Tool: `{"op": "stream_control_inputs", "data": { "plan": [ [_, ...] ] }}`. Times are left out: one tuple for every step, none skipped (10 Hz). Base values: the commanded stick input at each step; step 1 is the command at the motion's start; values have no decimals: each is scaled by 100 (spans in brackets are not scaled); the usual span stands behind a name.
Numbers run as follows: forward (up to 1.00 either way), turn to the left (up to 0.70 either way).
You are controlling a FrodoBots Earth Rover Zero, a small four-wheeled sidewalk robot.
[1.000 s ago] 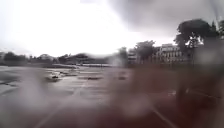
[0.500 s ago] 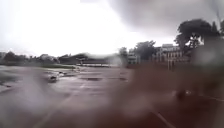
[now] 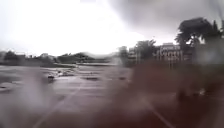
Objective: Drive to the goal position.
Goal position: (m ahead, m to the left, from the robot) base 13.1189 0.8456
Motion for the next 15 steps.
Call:
{"op": "stream_control_inputs", "data": {
  "plan": [
    [45,0],
    [45,0],
    [45,0],
    [45,0],
    [45,0],
    [45,0],
    [45,0],
    [45,0],
    [45,0],
    [45,0],
    [45,0],
    [45,0],
    [45,0],
    [45,0],
    [45,0]
  ]
}}
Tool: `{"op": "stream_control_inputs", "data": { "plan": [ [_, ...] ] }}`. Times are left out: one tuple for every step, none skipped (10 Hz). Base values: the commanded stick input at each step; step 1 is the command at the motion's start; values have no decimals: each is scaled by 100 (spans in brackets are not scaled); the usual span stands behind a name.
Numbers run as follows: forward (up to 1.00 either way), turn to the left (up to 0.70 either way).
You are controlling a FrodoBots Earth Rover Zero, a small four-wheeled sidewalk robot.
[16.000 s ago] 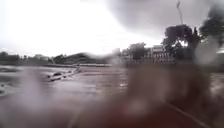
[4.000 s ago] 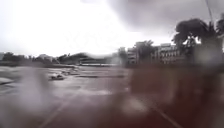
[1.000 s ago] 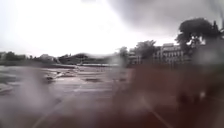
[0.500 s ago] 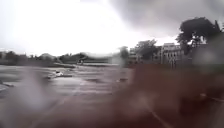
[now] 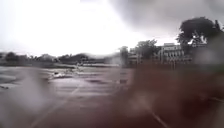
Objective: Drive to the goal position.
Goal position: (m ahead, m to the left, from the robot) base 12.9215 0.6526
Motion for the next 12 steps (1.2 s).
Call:
{"op": "stream_control_inputs", "data": {
  "plan": [
    [45,0],
    [45,0],
    [45,0],
    [45,0],
    [45,0],
    [45,0],
    [45,0],
    [45,0],
    [45,0],
    [45,0],
    [45,0],
    [45,0]
  ]
}}
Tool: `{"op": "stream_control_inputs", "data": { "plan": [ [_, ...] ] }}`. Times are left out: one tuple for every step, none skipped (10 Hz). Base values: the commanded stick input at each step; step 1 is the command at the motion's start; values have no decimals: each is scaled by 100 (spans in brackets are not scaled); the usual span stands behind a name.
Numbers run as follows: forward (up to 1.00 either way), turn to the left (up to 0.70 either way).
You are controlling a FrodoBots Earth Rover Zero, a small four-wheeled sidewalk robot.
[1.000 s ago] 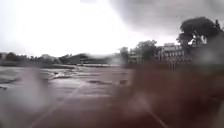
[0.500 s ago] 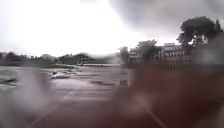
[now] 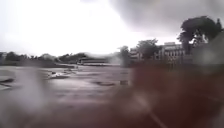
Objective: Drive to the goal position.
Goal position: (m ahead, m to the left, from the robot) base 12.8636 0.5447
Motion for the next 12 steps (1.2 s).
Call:
{"op": "stream_control_inputs", "data": {
  "plan": [
    [45,0],
    [45,0],
    [45,0],
    [45,0],
    [45,0],
    [45,0],
    [45,0],
    [45,0],
    [45,0],
    [45,0],
    [45,0],
    [45,0]
  ]
}}
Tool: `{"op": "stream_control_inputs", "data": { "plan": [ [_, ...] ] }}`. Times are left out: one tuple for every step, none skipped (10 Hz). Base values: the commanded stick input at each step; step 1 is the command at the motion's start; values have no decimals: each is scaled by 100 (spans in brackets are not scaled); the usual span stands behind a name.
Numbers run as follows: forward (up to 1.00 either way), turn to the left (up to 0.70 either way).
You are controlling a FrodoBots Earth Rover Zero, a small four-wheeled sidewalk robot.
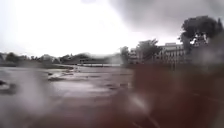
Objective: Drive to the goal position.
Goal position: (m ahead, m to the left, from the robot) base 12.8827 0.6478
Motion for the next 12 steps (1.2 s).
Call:
{"op": "stream_control_inputs", "data": {
  "plan": [
    [45,0],
    [45,0],
    [45,0],
    [45,0],
    [45,0],
    [45,0],
    [45,0],
    [45,0],
    [45,0],
    [45,0],
    [45,0],
    [45,0]
  ]
}}
